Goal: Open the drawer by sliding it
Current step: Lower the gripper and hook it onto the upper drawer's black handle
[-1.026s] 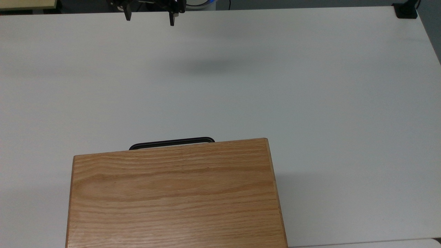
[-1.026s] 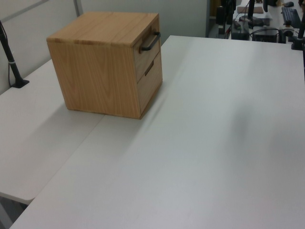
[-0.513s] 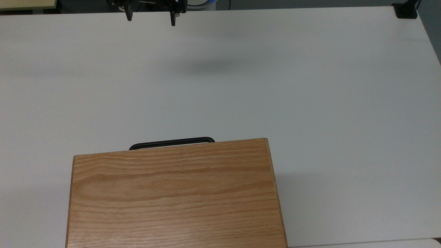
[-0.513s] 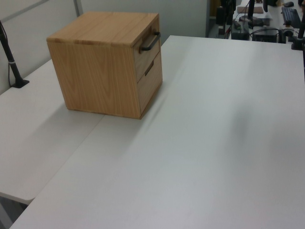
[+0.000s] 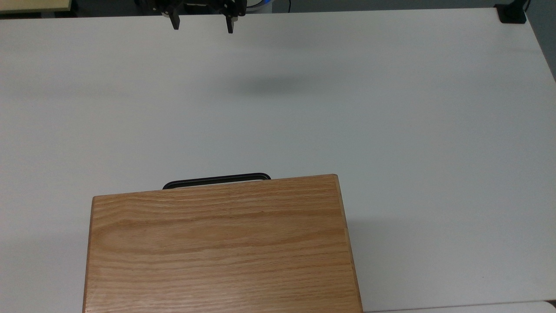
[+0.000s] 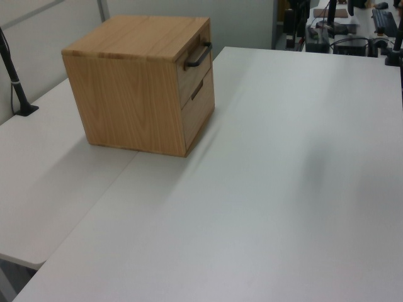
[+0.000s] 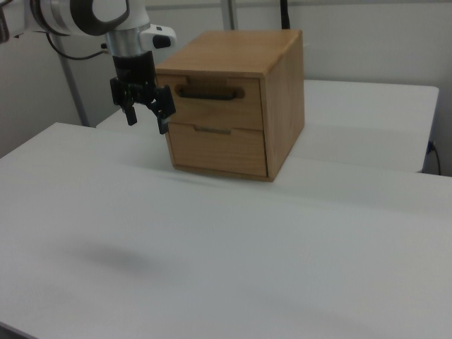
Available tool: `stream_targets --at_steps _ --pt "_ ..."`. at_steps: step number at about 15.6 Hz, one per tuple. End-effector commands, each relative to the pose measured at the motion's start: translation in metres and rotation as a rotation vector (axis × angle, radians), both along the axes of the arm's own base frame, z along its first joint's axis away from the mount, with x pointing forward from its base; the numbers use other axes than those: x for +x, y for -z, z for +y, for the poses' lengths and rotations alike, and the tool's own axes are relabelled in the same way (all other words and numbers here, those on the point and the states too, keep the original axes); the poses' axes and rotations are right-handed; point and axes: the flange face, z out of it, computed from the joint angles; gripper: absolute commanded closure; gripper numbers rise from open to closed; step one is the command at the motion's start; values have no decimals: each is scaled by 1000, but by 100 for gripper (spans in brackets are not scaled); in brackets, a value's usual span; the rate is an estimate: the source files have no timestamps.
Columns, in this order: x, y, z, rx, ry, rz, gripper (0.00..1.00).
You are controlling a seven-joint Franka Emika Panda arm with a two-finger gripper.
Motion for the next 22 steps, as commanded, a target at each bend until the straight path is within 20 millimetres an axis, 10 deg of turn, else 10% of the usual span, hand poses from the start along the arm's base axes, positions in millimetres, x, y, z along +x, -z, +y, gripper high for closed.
stream_targets --at_steps 1,12,22 --pt "6 -9 3 60 282 -78 0" --pt "69 16 -12 309 1092 -251 3" --pt "122 40 8 491 1252 -422 17"
